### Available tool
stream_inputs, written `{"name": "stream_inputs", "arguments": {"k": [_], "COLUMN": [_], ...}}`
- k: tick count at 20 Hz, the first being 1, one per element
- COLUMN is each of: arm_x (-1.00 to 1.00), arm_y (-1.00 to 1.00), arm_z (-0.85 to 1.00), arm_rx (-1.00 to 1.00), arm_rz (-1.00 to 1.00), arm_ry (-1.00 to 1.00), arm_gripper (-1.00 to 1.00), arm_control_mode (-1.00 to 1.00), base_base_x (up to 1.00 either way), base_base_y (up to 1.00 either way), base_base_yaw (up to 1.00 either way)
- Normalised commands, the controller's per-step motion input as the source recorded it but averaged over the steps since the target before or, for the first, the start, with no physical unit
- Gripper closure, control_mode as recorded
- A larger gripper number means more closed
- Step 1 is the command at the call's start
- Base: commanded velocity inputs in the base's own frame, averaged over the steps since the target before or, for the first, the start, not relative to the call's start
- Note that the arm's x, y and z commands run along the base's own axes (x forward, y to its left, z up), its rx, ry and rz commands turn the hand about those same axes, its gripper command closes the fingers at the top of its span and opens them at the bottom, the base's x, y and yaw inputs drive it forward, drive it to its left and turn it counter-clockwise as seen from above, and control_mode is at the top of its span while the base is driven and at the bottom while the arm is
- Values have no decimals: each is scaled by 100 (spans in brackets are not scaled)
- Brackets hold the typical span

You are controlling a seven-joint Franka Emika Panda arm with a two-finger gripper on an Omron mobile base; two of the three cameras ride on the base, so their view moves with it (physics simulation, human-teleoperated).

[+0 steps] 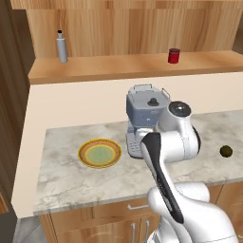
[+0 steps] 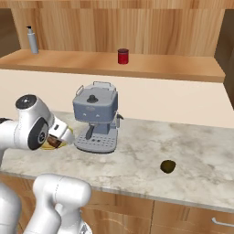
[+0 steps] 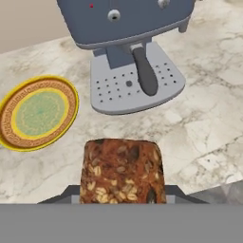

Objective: Pick the avocado and bread from the counter and place them on the plate. Then pick the jam from the cabinet and place it next to the plate. Lastly close the cabinet door.

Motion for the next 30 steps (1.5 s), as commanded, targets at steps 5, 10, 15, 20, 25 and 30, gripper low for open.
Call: {"name": "stream_inputs", "arguments": {"k": [5, 10, 15, 20, 25, 30], "arm_x": [0, 0, 0, 4, 18, 30], "arm_y": [50, 51, 50, 48, 42, 23], "arm_z": [26, 19, 6, 0, 0, 0], "arm_rx": [0, -1, -2, -3, -1, 0], "arm_rz": [1, 3, 3, 1, 1, 3], "arm_ry": [0, 0, 0, 1, 3, 3], "arm_gripper": [100, 100, 100, 100, 100, 100], "arm_control_mode": [-100, -100, -100, -100, -100, -100], "base_base_x": [0, 0, 0, 0, 0, 0], "base_base_y": [0, 0, 0, 0, 0, 0], "base_base_yaw": [0, 0, 0, 0, 0, 0]}}
